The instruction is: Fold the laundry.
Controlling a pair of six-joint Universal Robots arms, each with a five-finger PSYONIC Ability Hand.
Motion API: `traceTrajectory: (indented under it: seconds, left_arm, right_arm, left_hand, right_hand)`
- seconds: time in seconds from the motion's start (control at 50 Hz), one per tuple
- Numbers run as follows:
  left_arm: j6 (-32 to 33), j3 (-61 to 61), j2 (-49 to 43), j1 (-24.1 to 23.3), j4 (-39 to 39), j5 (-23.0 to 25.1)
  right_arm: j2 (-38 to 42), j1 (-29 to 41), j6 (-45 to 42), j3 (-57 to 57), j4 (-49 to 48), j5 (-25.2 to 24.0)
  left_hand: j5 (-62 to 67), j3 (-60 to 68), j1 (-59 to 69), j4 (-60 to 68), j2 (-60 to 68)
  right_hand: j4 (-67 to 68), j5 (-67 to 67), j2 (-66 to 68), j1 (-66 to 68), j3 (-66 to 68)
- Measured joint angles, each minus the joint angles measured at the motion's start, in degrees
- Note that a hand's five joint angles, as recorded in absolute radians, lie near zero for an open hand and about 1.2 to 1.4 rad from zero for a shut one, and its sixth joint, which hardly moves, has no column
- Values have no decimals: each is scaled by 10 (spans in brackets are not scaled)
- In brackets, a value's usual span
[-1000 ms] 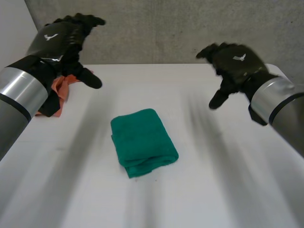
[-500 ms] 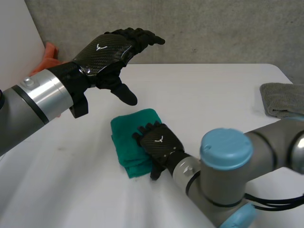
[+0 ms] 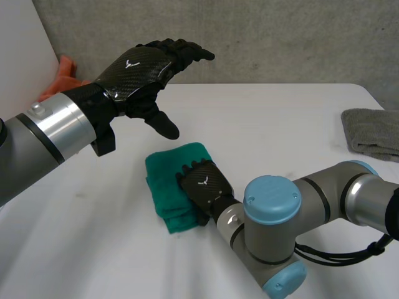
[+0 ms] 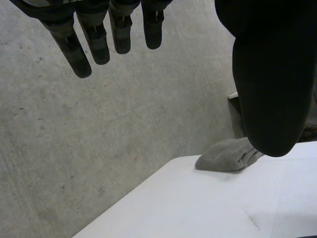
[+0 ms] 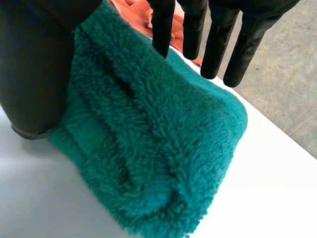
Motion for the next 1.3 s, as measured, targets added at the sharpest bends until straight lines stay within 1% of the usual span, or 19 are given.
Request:
traceTrajectory:
  seconds: [0.26, 0.48, 0.62, 0.86, 1.24, 1.26, 1.3]
  left_arm:
    - [0, -4, 3, -1, 0, 1]
    - [0, -6, 3, -1, 0, 1]
    - [0, -6, 3, -1, 1, 1]
    - [0, -6, 1, -2, 1, 2]
    - [-3, -6, 1, -1, 1, 3]
    - [-3, -6, 1, -1, 1, 3]
    - [-4, -6, 1, -1, 1, 3]
  right_arm:
    - [32, -1, -18, -40, 3, 1]
    - [-3, -1, -17, -25, 27, 1]
    - [-7, -1, -18, -12, 32, 0]
    - [16, -1, -23, -23, 27, -2]
    - [48, -2, -23, -82, 28, 0]
    - [49, -2, -23, -84, 28, 0]
    - [53, -2, -23, -91, 29, -1]
  left_hand:
    - [0, 0, 0, 0, 0]
    - [0, 0, 0, 0, 0]
    - [0, 0, 0, 0, 0]
    - [0, 0, 0, 0, 0]
    - [0, 0, 0, 0, 0]
    - [0, 0, 0, 0, 0]
    - [0, 0, 0, 0, 0]
  right_hand:
    - [0, 2, 0, 0, 0]
    - [-1, -6, 0, -2, -1]
    - [-1, -7, 0, -2, -1]
    - [-1, -6, 0, -2, -1]
    - [6, 2, 0, 5, 5]
    - [42, 30, 49, 37, 42]
    - [57, 42, 67, 50, 57]
